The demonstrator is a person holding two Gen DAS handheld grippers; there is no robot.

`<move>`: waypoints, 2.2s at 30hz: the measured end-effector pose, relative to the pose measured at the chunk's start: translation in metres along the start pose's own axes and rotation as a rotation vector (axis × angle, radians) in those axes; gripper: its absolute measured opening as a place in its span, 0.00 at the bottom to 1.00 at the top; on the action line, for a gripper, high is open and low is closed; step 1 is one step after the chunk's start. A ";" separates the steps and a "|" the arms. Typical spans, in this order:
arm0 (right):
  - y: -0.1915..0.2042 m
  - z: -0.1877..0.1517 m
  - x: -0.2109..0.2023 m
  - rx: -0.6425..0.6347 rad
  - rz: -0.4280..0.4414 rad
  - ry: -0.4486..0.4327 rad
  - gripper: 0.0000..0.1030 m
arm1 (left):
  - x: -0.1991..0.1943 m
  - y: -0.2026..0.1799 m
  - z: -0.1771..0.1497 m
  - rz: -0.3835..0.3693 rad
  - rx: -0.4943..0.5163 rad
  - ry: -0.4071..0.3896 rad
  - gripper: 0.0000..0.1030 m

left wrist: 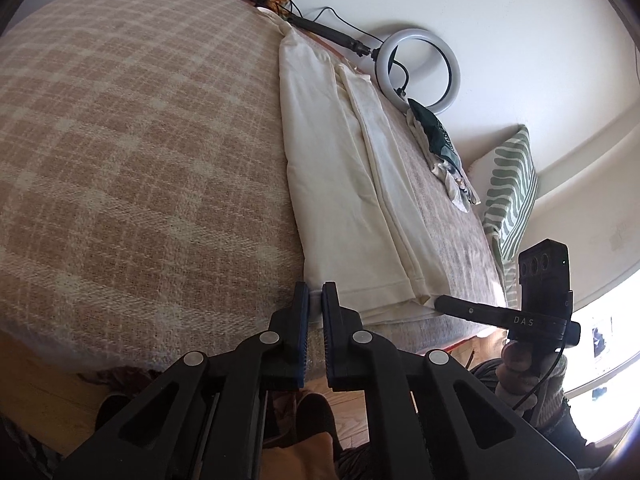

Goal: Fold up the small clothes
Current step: 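Grasp the hem of the folded tank top with both grippers, then fold the hem up toward the straps, then open both grippers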

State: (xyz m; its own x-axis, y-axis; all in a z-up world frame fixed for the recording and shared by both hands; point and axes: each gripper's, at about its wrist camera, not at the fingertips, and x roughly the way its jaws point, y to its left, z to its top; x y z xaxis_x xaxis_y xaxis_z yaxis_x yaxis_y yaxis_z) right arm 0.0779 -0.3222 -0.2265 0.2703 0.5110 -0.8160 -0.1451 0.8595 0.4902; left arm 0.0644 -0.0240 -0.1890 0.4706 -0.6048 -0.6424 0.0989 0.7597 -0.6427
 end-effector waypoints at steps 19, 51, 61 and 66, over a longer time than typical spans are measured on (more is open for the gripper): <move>-0.020 0.003 0.002 0.054 0.115 -0.001 0.07 | 0.015 0.006 0.008 -0.068 -0.061 0.069 0.06; -0.031 0.105 -0.001 0.244 0.318 -0.206 0.03 | 0.034 -0.004 0.116 -0.140 -0.102 -0.062 0.05; -0.046 0.134 0.030 0.294 0.241 -0.190 0.03 | 0.061 0.015 0.135 -0.069 -0.124 -0.058 0.04; -0.045 0.136 0.034 0.271 0.194 -0.178 0.10 | 0.063 0.017 0.138 -0.052 -0.131 -0.058 0.12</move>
State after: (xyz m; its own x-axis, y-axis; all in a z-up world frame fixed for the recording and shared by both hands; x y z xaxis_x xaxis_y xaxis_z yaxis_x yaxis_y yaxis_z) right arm 0.2232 -0.3452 -0.2344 0.4268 0.6334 -0.6455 0.0406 0.6997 0.7133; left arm 0.2171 -0.0164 -0.1831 0.5181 -0.6251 -0.5838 0.0111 0.6874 -0.7262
